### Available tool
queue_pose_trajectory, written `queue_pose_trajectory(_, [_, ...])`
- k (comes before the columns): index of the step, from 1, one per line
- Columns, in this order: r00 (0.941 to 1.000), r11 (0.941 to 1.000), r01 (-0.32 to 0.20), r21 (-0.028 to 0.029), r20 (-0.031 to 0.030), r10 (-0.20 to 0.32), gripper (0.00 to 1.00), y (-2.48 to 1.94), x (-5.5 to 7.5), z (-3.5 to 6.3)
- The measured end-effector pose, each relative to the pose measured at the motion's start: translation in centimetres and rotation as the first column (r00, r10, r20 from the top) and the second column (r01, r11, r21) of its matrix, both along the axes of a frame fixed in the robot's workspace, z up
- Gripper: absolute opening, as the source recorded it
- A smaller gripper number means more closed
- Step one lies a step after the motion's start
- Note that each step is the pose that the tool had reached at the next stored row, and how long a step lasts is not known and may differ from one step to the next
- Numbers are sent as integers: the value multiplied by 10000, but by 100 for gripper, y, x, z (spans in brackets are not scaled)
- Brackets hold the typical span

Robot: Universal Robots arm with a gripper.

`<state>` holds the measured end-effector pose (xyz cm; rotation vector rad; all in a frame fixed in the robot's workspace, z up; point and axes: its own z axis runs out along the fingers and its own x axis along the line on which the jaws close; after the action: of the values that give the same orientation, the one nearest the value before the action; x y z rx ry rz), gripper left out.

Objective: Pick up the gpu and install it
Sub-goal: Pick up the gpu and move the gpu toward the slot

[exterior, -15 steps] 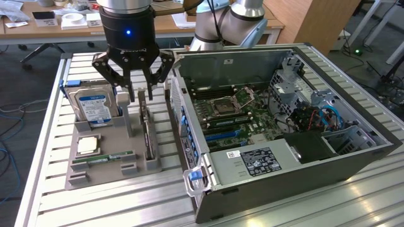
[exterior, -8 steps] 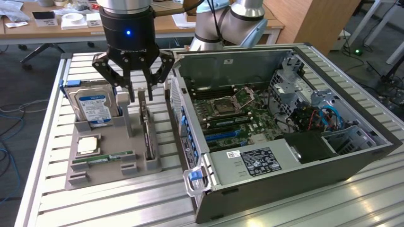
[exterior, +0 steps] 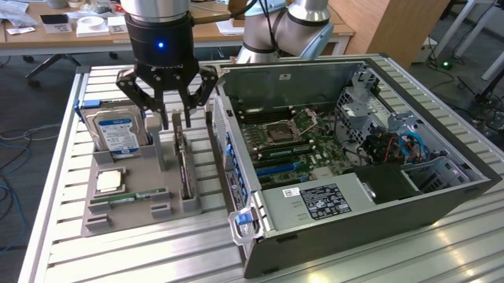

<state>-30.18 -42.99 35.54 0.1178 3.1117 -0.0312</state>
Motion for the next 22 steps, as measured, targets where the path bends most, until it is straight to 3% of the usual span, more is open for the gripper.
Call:
queue_pose_trajectory(12, [10000, 10000, 1, 30, 6, -1, 42, 0, 0, -44])
queue_pose_trajectory(22, [10000, 10000, 0, 28, 12, 0, 42, 0, 0, -165])
